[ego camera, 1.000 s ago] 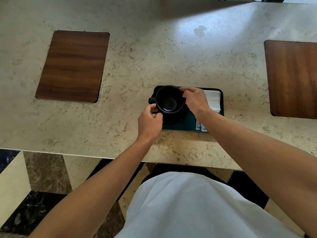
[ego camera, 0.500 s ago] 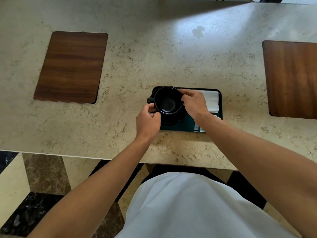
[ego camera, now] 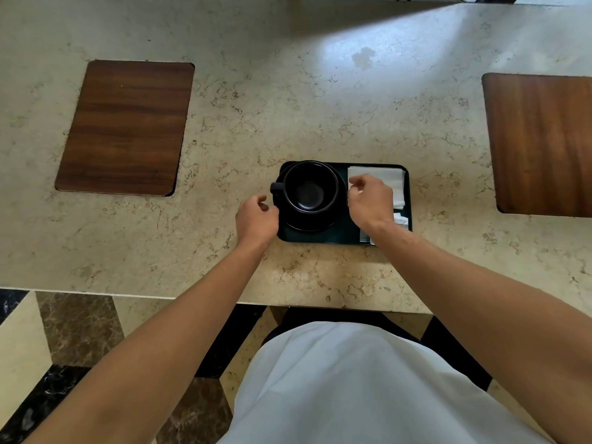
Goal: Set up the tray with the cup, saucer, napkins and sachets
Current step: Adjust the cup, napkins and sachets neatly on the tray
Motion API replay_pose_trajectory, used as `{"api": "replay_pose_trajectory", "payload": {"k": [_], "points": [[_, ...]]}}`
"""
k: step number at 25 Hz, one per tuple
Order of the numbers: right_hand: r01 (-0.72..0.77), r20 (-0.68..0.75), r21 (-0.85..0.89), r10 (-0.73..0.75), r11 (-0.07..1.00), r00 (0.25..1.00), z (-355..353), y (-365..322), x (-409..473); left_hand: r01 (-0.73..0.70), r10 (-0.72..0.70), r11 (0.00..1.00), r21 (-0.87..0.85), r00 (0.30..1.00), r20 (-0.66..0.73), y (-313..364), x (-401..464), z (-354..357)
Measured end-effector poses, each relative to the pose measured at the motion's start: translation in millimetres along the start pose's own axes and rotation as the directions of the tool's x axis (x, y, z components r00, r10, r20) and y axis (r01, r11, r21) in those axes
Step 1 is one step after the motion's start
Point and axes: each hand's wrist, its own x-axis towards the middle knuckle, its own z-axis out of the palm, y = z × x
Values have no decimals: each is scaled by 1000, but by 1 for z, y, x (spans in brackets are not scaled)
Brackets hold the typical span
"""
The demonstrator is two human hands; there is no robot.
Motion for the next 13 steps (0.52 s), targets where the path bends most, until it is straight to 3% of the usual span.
{"api": "replay_pose_trajectory", "payload": {"k": [4,13], "points": [[-7,42,-103,12,995,999,4,0,-6,-17,17,1000,-6,999,38,-3,10,2],[-79,48,-95,84,992,995,6,0,-9,-7,8,1000,-24,1000,29,-6,14,3]]}}
